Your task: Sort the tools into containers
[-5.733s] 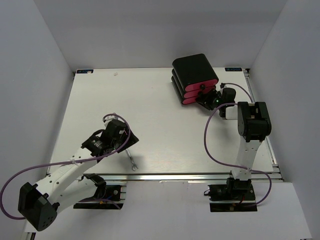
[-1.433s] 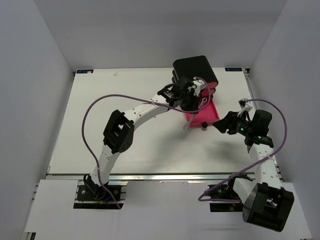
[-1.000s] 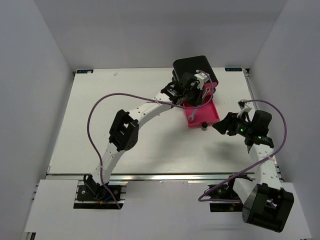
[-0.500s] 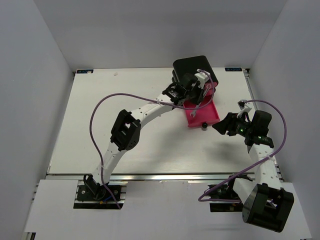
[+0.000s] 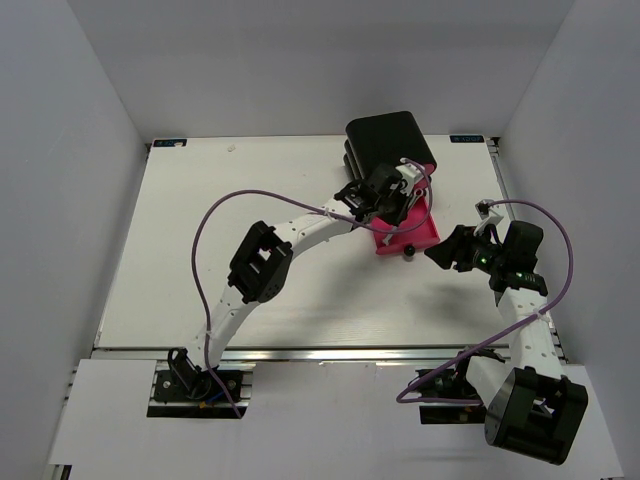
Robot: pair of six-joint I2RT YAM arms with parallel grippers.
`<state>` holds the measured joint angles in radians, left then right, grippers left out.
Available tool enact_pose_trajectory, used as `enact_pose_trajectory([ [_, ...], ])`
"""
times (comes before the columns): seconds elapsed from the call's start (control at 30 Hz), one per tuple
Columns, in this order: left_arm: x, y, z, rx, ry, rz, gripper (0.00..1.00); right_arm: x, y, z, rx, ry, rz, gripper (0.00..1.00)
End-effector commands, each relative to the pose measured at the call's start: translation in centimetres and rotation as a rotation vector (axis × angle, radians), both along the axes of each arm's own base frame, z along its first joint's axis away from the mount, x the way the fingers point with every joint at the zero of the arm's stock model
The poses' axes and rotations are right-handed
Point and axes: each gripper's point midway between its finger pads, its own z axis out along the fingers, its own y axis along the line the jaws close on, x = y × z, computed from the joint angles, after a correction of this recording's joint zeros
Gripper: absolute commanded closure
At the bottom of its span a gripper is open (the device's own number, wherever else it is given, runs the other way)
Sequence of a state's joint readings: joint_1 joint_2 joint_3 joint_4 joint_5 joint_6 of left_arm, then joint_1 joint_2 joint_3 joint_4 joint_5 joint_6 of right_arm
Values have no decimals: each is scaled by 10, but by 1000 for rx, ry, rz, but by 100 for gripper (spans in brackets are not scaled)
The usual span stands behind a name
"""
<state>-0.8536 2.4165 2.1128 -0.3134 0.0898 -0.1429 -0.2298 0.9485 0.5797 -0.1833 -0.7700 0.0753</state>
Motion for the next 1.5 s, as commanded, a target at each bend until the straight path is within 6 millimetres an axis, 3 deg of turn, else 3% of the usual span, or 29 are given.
enact_pose_trajectory([
  [0.0,2,-3,27,-35,-52,4,96,1,1,8,7,-32,8,40],
  [0.03,2,-2,26,-30,-49,5,83,0,1,7,9,-29,7,40],
  [0.13,0,-1,26,-22,-42,9,57,0,1,8,8,-31,7,40],
  [0.2,0,0,30,-25,-45,9,52,0,1,8,9,-30,7,40],
  [0.3,1,-2,51,-53,-68,16,50,1,2,9,10,-35,15,40],
  [0.33,2,-2,67,-76,-86,17,50,0,2,10,5,-44,26,40],
  [0.43,2,-2,96,-114,-116,25,54,-1,3,13,-25,-73,70,40],
  [0.47,2,1,119,-142,-139,41,61,0,2,11,-88,-127,123,40],
  [0.5,2,5,131,-153,-150,55,79,3,-1,16,-129,-156,139,45],
  [0.57,1,25,162,-167,-182,135,96,5,-9,5,-243,-181,193,55],
  [0.6,0,35,170,-166,-187,164,100,8,-12,7,-291,-201,215,72],
  [0.7,-16,80,193,-171,-177,243,98,7,-18,-17,-414,-157,318,100],
  [0.73,-23,90,196,-190,-158,261,92,12,-23,-19,-462,-143,318,100],
  [0.8,-43,129,194,-190,-125,302,72,19,-27,-34,-486,-88,334,100],
  [0.83,-50,142,191,-202,-100,328,56,26,-32,-35,-515,-76,323,100],
  [0.93,-80,196,174,-194,-40,427,42,37,-29,-55,-577,-1,354,100],
  [1.0,-104,229,158,-195,-6,477,39,42,-17,-68,-612,22,397,100],
  [1.07,-118,249,151,-226,24,536,37,46,-19,-81,-655,46,381,100],
  [1.1,-126,257,147,-238,36,555,36,47,-7,-83,-668,30,405,100],
  [1.13,-138,269,142,-269,57,581,36,59,-10,-83,-704,2,368,100],
  [1.27,-158,296,137,-335,82,665,35,85,-7,-94,-731,4,268,100],
  [1.47,-171,319,137,-360,81,732,33,126,1,-85,-719,-99,198,100],
])
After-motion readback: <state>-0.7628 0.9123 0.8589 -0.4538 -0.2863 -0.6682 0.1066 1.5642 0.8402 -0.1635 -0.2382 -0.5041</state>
